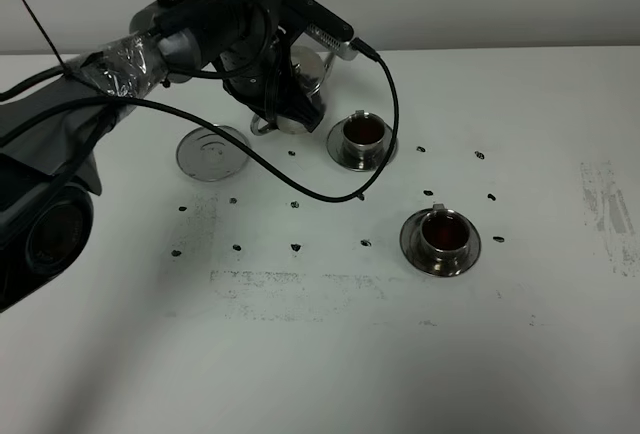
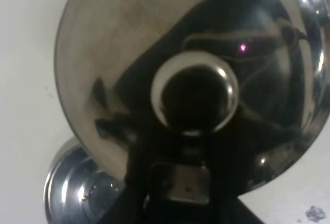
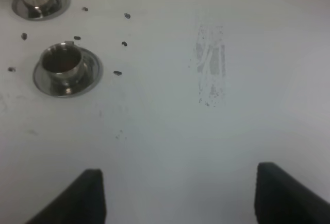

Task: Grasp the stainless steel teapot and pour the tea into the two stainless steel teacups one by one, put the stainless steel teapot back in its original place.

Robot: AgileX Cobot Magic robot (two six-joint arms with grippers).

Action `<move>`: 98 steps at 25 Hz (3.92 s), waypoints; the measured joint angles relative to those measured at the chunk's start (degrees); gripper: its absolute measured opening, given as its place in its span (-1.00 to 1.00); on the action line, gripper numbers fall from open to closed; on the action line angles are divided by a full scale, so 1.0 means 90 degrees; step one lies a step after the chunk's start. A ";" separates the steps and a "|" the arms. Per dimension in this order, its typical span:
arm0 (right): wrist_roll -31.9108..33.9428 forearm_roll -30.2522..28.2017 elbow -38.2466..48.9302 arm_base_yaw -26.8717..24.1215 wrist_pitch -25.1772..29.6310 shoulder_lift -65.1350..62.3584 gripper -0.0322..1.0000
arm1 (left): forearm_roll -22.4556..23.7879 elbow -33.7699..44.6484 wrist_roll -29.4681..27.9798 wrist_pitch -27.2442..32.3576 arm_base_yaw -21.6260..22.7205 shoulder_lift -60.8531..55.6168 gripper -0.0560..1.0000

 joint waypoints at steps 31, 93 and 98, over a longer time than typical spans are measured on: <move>-0.0001 0.0000 0.0000 0.0000 0.0000 0.0000 0.20 | -0.0037 0.0145 -0.0542 0.0973 0.0488 -0.0939 -0.55; 0.0004 0.0000 0.0000 0.0000 0.0000 0.0000 0.20 | -0.0521 0.4089 -0.1864 -0.2343 0.1079 -0.1791 -0.55; -0.0002 0.0000 0.0000 0.0000 0.0000 0.0000 0.20 | -0.0521 0.4089 -0.1864 -0.2327 0.1079 -0.1791 -0.55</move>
